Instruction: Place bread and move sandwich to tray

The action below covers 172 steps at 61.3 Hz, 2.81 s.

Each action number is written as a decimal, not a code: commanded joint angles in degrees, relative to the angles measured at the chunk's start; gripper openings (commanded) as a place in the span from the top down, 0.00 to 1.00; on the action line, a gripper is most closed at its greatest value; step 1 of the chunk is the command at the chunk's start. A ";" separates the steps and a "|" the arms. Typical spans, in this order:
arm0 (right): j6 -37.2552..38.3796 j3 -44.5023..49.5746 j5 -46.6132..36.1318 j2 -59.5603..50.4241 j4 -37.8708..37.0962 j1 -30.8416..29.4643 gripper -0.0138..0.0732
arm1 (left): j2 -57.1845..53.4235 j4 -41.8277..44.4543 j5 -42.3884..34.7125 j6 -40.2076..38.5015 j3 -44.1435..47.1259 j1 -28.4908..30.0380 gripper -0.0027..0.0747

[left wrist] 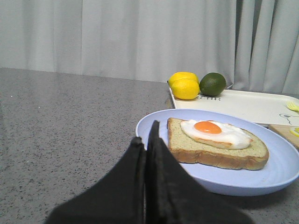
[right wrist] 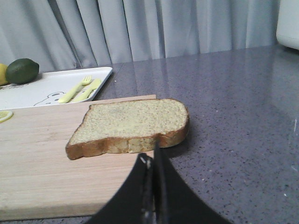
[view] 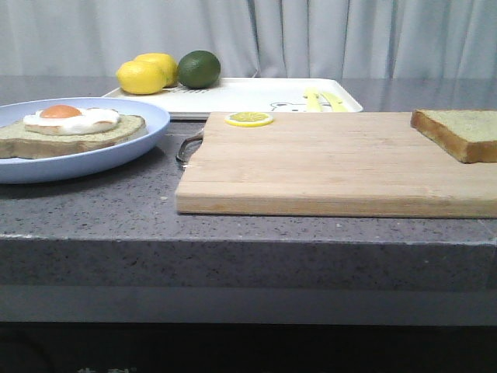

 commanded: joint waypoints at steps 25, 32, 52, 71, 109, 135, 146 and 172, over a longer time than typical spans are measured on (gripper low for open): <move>-0.26 -0.14 -4.96 -1.07 -0.04 -0.14 0.92 | -1.22 -0.04 -4.52 -0.40 0.09 0.18 0.99; -0.26 -0.14 -4.96 -1.07 -0.04 -0.14 0.92 | -1.22 -0.04 -4.52 -0.40 0.09 0.18 0.99; -0.26 -0.40 -6.04 -1.07 -0.04 -0.14 0.92 | -1.22 -0.04 -8.10 -0.40 -0.15 0.18 0.99; -0.26 -13.39 1.22 -0.75 -0.04 -0.14 0.92 | 0.26 -3.72 -3.25 -0.40 -15.08 0.07 0.99; -0.31 -43.38 32.50 23.23 -0.20 -0.14 0.92 | 24.61 -3.72 27.40 0.11 -45.55 0.07 0.99; -0.31 -42.17 34.47 32.09 -0.20 -0.14 0.92 | 29.79 -3.14 27.27 0.11 -45.55 0.07 0.99; -0.31 -42.17 34.48 33.02 -0.20 -0.14 0.73 | 30.30 1.43 27.61 0.11 -45.55 0.07 0.94; -0.31 -42.17 34.04 33.02 3.03 -0.14 0.14 | 30.30 2.11 27.61 0.11 -45.55 0.07 0.33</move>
